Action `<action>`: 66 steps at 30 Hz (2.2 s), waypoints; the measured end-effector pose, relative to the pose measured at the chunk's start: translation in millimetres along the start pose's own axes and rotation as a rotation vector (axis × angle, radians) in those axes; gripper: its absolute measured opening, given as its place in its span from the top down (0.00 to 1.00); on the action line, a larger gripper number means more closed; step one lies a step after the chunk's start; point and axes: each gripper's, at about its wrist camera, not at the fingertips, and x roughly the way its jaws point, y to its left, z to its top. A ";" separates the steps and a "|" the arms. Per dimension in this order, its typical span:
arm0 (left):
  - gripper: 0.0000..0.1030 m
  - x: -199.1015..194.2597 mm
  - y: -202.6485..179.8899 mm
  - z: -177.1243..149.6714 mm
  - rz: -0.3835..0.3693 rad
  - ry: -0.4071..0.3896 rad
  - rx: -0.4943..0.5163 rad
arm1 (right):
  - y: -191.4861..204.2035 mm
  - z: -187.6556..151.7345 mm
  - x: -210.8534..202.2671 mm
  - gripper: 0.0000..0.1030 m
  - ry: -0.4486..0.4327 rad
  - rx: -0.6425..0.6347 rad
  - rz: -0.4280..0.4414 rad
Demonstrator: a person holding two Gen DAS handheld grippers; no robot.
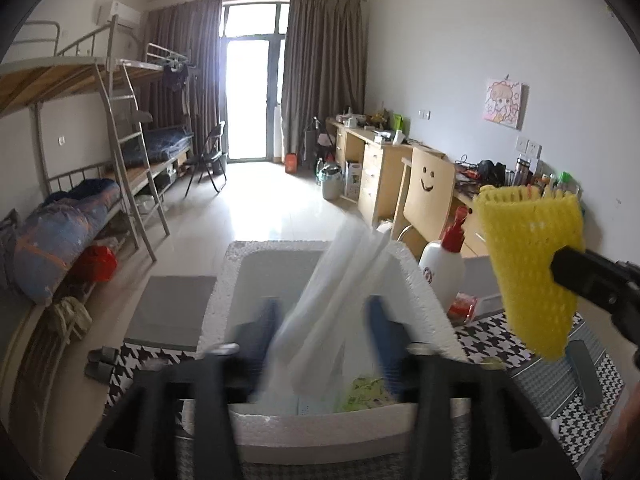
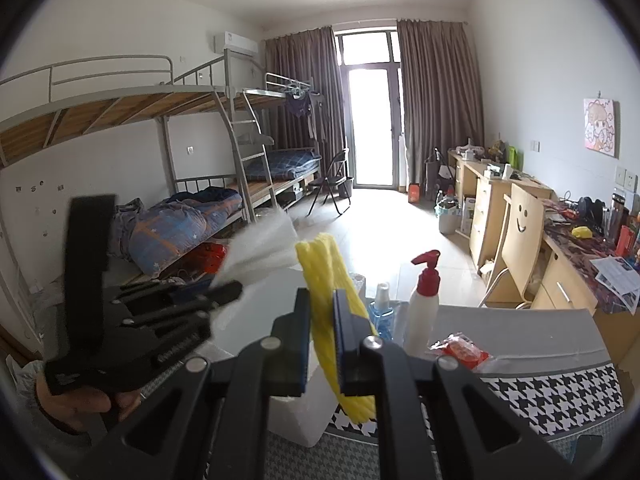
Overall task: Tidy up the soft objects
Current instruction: 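Open the left tool to drop the tissue pack into the foam box, then lower the yellow sponge into the foam box and open the right tool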
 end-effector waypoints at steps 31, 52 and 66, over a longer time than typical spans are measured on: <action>0.01 -65.6 58.2 -22.4 0.171 -0.145 -0.075 | 36.5 6.4 43.5 0.87 0.043 -0.064 0.097; 0.01 -83.0 72.6 -37.9 0.174 -0.158 -0.102 | 37.4 1.1 73.9 0.35 0.133 -0.049 0.095; 0.01 -86.1 73.9 -41.6 0.175 -0.154 -0.117 | 35.5 1.9 61.0 0.34 0.127 -0.046 0.092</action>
